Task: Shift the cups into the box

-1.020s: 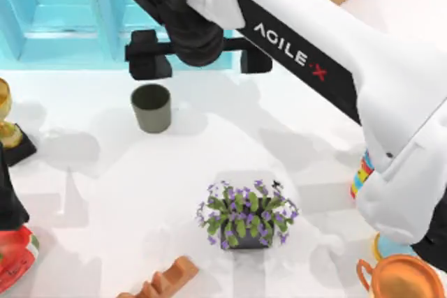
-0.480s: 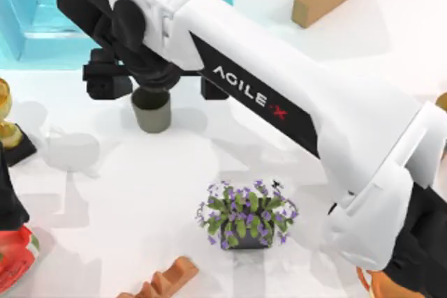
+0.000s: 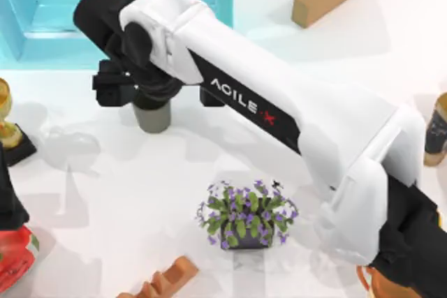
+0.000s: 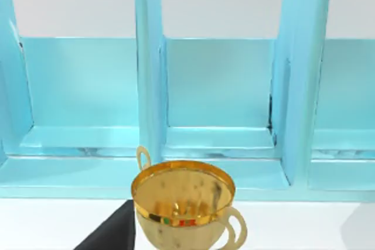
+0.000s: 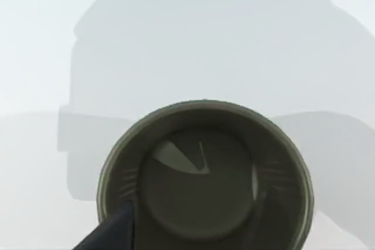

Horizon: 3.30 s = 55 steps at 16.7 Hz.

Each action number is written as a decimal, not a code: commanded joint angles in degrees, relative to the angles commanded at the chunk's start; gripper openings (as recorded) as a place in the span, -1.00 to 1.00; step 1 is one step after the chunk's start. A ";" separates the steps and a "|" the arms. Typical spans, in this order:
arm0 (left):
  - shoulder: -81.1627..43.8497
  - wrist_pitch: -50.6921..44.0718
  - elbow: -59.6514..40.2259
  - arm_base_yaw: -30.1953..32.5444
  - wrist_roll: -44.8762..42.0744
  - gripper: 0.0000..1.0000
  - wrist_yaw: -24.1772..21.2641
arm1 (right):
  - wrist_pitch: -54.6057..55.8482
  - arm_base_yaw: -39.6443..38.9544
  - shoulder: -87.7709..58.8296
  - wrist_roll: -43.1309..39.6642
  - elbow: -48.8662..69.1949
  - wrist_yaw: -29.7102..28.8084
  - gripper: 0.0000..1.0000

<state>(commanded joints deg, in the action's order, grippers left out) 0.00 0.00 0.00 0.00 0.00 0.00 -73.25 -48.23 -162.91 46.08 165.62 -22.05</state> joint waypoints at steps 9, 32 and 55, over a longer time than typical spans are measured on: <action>0.00 0.00 0.00 0.00 0.00 1.00 0.00 | 4.27 1.23 -4.30 -1.32 0.66 0.33 1.00; 0.00 0.00 0.00 0.00 0.00 1.00 0.00 | 4.35 0.95 -3.94 -1.34 0.44 0.40 -1.00; 0.00 0.00 0.00 0.00 0.00 1.00 0.00 | 15.25 8.52 30.39 -9.03 -42.21 3.79 -1.00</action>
<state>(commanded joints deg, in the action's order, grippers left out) 0.00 0.00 0.00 0.00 0.00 0.00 -58.00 -39.71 -132.53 37.06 123.41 -18.26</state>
